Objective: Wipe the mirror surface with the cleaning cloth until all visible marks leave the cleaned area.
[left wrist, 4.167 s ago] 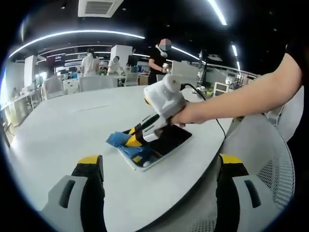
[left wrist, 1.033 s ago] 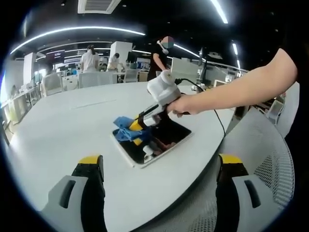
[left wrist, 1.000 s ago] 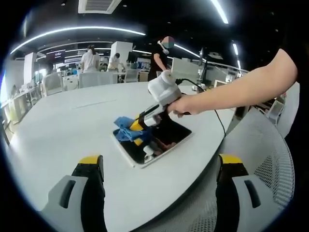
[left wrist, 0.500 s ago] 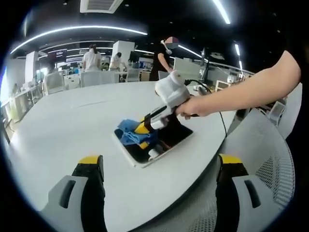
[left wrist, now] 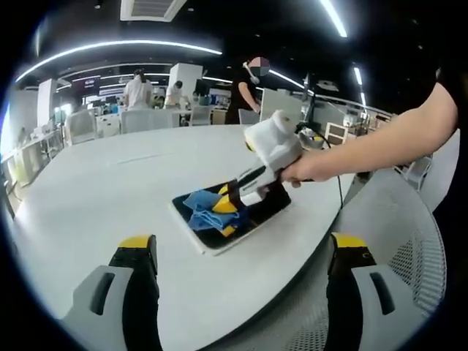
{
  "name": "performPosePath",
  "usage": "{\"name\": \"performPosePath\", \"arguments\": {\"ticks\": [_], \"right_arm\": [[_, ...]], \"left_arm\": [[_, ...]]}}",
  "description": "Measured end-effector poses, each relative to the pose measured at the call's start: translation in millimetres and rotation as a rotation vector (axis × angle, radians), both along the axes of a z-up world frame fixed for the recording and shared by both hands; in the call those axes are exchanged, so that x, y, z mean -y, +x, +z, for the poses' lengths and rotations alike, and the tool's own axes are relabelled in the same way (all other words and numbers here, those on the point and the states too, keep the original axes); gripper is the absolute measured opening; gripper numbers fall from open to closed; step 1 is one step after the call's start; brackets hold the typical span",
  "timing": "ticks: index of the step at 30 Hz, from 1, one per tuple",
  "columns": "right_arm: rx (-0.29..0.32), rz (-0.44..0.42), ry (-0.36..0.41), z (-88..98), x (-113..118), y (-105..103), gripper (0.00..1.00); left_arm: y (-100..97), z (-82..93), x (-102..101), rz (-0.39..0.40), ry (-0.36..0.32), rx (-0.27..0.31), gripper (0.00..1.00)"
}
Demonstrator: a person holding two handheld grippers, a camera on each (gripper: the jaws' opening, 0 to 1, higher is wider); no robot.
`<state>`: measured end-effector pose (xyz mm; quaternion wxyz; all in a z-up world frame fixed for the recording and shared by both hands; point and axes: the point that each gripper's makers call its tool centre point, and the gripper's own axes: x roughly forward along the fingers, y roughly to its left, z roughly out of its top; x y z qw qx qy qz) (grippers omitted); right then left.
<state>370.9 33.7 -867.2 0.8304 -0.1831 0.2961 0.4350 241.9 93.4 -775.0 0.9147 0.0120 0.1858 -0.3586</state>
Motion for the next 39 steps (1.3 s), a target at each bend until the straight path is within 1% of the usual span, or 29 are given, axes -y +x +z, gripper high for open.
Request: {"name": "performPosePath", "arguments": {"ticks": [15, 25, 33, 39], "right_arm": [[-0.007, 0.027, -0.021, -1.3, 2, -21, 0.00], [-0.012, 0.059, -0.027, -0.2, 2, -45, 0.00], [0.006, 0.095, -0.058, 0.5, 1, -59, 0.00], [0.001, 0.092, -0.046, 0.5, 2, -65, 0.00]], "left_arm": [[0.2, -1.2, -1, -0.006, 0.002, 0.003, 0.96], [0.0, 0.3, -1, -0.003, 0.000, 0.011, 0.95], [-1.9, -0.5, 0, -0.017, 0.003, 0.004, 0.96], [-1.8, -0.1, 1, -0.015, -0.001, 0.004, 0.96]]}}
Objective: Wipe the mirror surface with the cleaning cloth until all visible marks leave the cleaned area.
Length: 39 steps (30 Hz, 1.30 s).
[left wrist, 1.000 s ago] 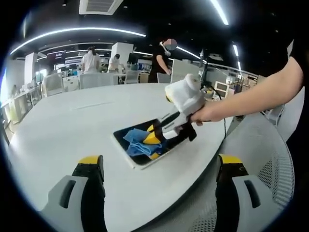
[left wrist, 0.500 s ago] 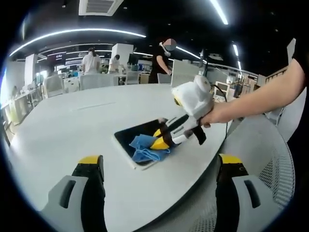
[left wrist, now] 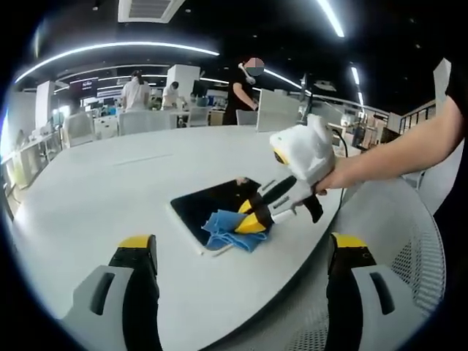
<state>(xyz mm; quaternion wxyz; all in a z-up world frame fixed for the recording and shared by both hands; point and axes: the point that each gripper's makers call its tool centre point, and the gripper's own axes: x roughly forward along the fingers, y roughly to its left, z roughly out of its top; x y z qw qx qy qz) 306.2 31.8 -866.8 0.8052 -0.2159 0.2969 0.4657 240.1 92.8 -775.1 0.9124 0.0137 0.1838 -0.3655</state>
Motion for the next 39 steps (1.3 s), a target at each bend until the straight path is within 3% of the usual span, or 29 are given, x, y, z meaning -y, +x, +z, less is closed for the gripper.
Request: {"name": "performPosePath", "arguments": {"ticks": [7, 14, 25, 32, 39], "right_arm": [[0.021, 0.008, 0.007, 0.0, -1, 0, 0.00], [0.008, -0.002, 0.043, 0.7, 0, 1, 0.00], [-0.022, -0.002, 0.069, 1.2, 2, 1, 0.00], [-0.034, -0.011, 0.053, 1.2, 18, 4, 0.00], [-0.088, -0.061, 0.072, 1.3, 38, 5, 0.00]], "left_arm": [[-2.4, -3.8, 1, -0.014, 0.014, -0.018, 0.95], [0.4, -0.5, -2, 0.010, 0.011, 0.002, 0.96], [-2.7, -4.9, -1, -0.005, 0.021, -0.025, 0.95], [-1.8, -2.6, -1, 0.002, 0.014, -0.014, 0.96], [-2.2, -3.6, -1, 0.001, 0.017, -0.019, 0.95]]}}
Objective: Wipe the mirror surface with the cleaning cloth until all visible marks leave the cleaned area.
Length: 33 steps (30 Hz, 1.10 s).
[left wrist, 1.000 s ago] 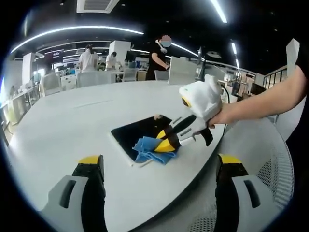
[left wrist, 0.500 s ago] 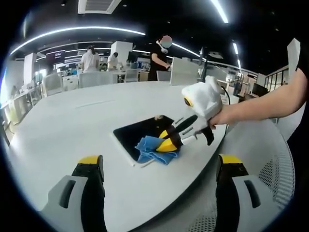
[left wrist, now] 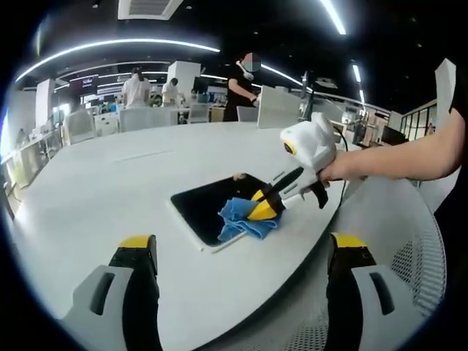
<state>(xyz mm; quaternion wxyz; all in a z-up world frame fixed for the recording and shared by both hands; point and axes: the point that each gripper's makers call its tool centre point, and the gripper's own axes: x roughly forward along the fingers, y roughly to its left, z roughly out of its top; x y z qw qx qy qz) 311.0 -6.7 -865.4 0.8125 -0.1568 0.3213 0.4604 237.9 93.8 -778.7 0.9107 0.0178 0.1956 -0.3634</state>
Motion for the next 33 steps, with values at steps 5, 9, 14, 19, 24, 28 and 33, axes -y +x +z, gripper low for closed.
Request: {"name": "performPosePath", "arguments": {"ticks": [5, 9, 14, 19, 24, 28, 33], "right_arm": [[-0.027, -0.023, 0.017, -0.2, 7, 1, 0.00], [-0.040, -0.038, 0.019, -0.6, 13, 2, 0.00], [-0.037, -0.041, 0.015, -0.7, 14, 1, 0.00], [-0.013, -0.024, -0.004, -0.5, 14, 1, 0.00], [-0.039, -0.026, 0.013, -0.7, 14, 3, 0.00], [-0.038, -0.017, 0.004, -0.8, 13, 4, 0.00], [-0.022, -0.014, -0.013, -0.9, 13, 7, 0.00]], "left_arm": [[-0.2, -0.3, 0, -0.002, 0.002, 0.000, 0.95], [0.3, 0.2, 0, 0.001, -0.001, 0.003, 0.95], [0.2, 0.4, 1, -0.001, -0.004, 0.003, 0.95], [1.1, 1.1, 1, 0.001, -0.003, 0.007, 0.96], [2.4, 1.8, -1, 0.012, -0.012, 0.005, 0.96], [2.6, 1.9, -1, 0.011, -0.013, 0.005, 0.95], [1.8, 1.8, 1, -0.001, -0.013, 0.006, 0.95]]}}
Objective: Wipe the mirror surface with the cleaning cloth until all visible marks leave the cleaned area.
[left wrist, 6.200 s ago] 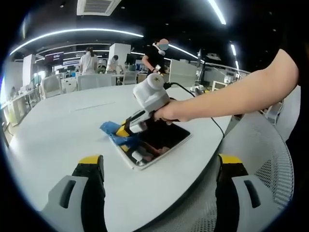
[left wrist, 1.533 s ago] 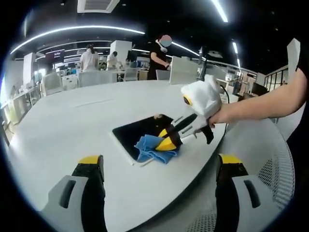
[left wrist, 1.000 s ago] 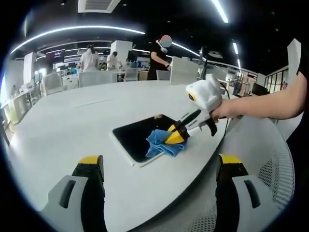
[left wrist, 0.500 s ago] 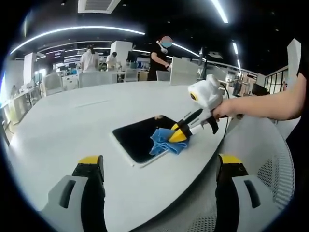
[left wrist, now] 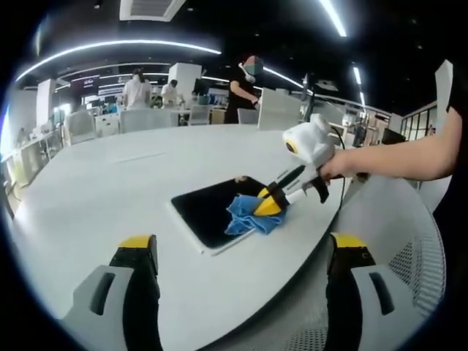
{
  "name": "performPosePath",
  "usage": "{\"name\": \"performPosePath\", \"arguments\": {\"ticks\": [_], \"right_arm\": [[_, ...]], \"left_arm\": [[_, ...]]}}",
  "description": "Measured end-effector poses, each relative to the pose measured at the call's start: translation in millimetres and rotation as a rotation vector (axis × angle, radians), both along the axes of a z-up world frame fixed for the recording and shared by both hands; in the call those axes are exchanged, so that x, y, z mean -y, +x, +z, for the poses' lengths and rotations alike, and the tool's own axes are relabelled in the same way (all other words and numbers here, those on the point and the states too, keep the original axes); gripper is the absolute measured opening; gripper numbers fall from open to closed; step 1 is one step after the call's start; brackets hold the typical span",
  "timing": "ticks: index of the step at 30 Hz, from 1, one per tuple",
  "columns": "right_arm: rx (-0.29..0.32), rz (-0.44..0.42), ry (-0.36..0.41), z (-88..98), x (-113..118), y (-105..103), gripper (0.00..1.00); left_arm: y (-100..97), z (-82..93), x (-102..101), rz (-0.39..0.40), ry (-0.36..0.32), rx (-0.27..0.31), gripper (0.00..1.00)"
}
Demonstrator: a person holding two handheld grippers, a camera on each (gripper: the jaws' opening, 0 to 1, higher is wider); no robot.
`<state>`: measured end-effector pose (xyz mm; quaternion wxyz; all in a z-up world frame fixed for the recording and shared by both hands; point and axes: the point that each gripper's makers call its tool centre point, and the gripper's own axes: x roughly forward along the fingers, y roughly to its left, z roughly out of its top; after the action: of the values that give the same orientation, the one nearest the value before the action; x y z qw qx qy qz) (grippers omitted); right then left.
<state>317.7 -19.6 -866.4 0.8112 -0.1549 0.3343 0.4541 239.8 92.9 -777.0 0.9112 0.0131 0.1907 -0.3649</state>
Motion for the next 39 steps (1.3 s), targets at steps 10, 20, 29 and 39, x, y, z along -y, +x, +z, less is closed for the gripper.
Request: {"name": "performPosePath", "arguments": {"ticks": [10, 20, 29, 39], "right_arm": [[0.030, -0.019, -0.014, 0.7, -1, 12, 0.00], [0.064, -0.034, -0.033, 0.0, -1, 31, 0.00], [0.061, -0.024, -0.023, -1.0, -1, 44, 0.00], [0.076, -0.035, -0.034, -1.9, -1, 59, 0.00]], "left_arm": [[0.3, 1.7, -1, 0.006, -0.007, 0.009, 0.95], [0.6, 2.2, -2, 0.008, -0.013, 0.007, 0.95], [-0.7, -0.2, -1, -0.001, -0.009, -0.007, 0.95], [-0.4, 0.6, -2, 0.001, -0.014, -0.006, 0.94]]}}
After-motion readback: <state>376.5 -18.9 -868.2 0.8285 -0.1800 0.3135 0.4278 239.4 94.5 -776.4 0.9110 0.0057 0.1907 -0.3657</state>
